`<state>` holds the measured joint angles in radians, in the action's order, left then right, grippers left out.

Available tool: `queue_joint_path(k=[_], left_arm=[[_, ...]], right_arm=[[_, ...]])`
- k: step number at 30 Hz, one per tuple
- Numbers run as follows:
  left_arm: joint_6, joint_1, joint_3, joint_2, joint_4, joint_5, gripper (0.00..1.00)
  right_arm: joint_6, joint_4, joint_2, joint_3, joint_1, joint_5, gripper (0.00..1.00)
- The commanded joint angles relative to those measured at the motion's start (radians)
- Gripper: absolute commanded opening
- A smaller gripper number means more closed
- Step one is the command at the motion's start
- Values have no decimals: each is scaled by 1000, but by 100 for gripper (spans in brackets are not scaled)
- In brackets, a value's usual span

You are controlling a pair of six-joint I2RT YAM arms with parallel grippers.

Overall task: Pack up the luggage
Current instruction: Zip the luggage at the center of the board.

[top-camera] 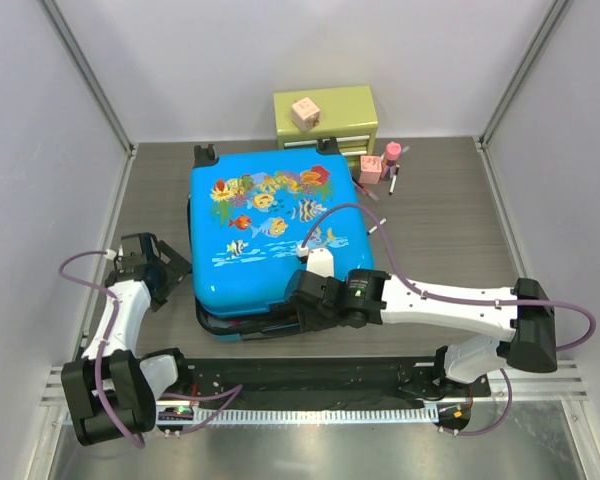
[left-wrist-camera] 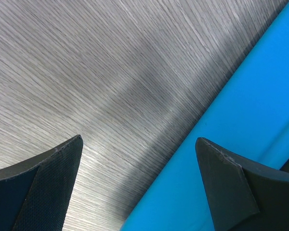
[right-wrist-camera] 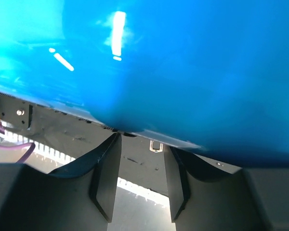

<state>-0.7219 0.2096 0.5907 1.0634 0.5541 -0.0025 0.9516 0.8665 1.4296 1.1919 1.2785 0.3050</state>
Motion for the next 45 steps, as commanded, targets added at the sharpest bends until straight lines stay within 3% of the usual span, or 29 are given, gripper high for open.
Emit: queue_joint_path(k=[1,9,24,34,41,45], left_arm=[[19,-22,-11,15,-5,45,100],[19,-21,-11,21,-5,42,100],[19,-21,-11,32,-10,44,100],[21,-21,-11,27,-8,44,99],[19,-21,-12,18,-10,45,100],[19,-22,-17,20,-14,52,100]], right_arm=[[-20,-44,-6,-47,-28,-52,45],[24,-17,-47,-90,-42,-26,43],[-25,-32,17,-84,-53,-58,37],[-34,-37,54,-83,-57,-116,2],[-56,-47,23,-63,-44,-130,1],[-83,-50,61,3,24,-116,1]])
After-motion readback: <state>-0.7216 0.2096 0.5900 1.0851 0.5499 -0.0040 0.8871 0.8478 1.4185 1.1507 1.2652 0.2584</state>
